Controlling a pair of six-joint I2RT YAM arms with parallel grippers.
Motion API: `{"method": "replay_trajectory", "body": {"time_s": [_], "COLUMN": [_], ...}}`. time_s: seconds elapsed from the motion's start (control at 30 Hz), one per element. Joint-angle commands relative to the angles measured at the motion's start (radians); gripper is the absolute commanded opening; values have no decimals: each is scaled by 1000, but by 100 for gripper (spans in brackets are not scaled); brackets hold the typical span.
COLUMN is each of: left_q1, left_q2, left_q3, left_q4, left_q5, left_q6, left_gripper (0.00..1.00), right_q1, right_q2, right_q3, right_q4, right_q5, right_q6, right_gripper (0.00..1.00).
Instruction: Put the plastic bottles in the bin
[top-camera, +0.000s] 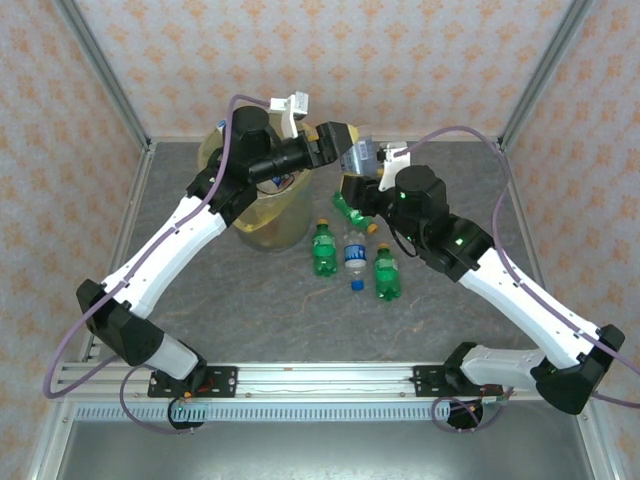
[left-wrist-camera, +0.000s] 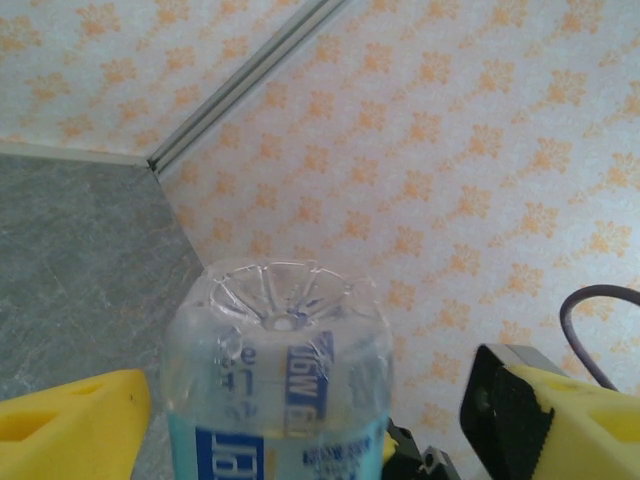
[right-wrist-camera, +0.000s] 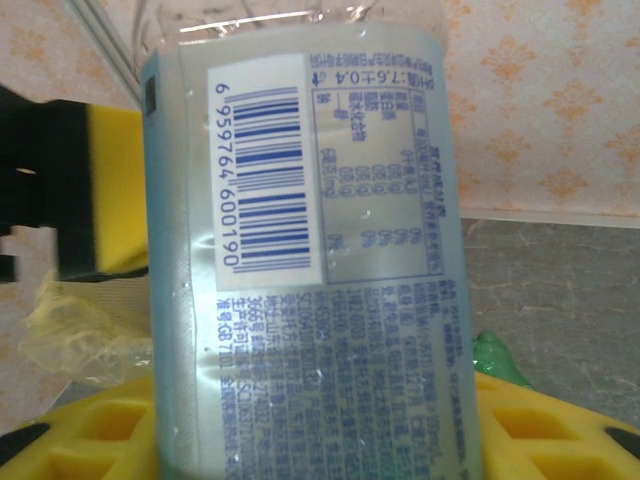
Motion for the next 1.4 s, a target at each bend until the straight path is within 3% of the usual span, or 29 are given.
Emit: {"method": "replay_trajectory", "body": {"time_s": [0.0,0.27,0.37,0.47,0.63,0.67,0.7,0.83,1.07,1.2,1.37], "left_q1": [-16,-43,-48,-48,-45,-43,-38,4,161,230,247], "left_q2": [24,75,96,99,93,94,94,79,18,-26,-62], "left_q3": [42,94,125,137,148,158,165,166,153,154,149], "left_q4": [-5,-46,-79,-90,-88,-97,-105,-107,-160,-243,-313], "left_q5": [48,71,72,61,39,35,29,9,-73,-234,-444], "left_q6": [36,66,78,84,90,94,95,94,125,229,338], "left_gripper": [89,80,74,61,60,60,60,60,59,59,59], "right_q1": [10,21,21,21,21,21,21,21,21,21,20], "right_q2": [9,16,15,8,-17,-26,-36,-82,-131,-142,-137], "right_q3": [51,57,46,30,-11,-22,-32,-71,-115,-131,-141], "right_q4": [24,24,28,41,71,78,85,104,108,111,121], "right_q5": [16,10,15,26,73,87,99,141,178,185,181], "right_q6": [-27,-35,-37,-36,-28,-25,-20,-12,4,9,16], "right_gripper": [48,48,48,51,80,95,100,100,100,100,100]}}
